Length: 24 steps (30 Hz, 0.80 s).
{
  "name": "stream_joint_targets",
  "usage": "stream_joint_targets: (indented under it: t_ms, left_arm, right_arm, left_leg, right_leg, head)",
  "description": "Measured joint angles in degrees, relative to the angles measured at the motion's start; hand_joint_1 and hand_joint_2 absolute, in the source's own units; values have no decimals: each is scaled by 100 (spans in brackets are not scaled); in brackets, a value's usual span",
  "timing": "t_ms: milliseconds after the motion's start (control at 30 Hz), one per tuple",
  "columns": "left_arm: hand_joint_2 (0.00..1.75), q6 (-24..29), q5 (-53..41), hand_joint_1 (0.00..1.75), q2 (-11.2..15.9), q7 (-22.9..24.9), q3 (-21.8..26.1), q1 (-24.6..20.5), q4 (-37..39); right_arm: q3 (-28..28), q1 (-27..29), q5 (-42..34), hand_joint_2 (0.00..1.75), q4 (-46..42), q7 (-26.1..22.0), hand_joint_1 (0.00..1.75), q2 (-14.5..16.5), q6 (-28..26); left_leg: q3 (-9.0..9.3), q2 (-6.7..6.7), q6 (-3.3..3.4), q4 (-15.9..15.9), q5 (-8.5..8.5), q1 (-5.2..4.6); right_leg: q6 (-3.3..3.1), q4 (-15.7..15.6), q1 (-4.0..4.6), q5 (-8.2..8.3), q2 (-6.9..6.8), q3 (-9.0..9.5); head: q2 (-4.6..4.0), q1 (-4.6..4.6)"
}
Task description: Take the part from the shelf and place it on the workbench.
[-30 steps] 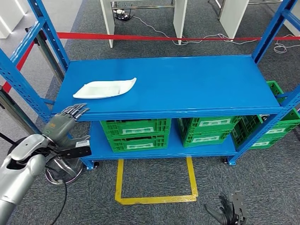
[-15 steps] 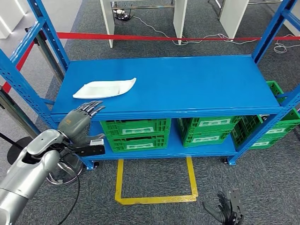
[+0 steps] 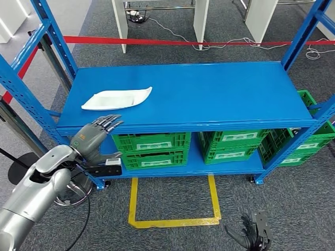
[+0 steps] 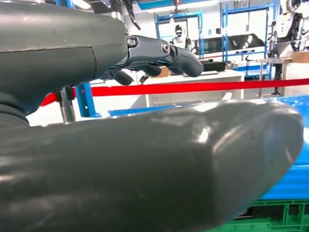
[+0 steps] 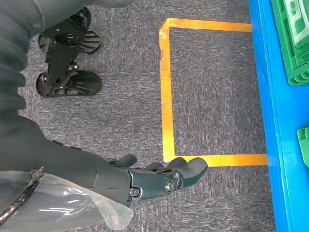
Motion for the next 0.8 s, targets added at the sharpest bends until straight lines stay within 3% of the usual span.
stream_joint_targets:
  t_ms: [800]
  left_arm:
    - [0,195,25,0,33,51,-42,29,8]
  right_arm:
    - [8,3,-60,175,0,98,0,27,-180]
  left_leg:
    - [-11,-1,2,21,-2,-11]
  right_leg:
    - [11,-1,-14,8,-1,-1]
  head:
    - [-1,-2]
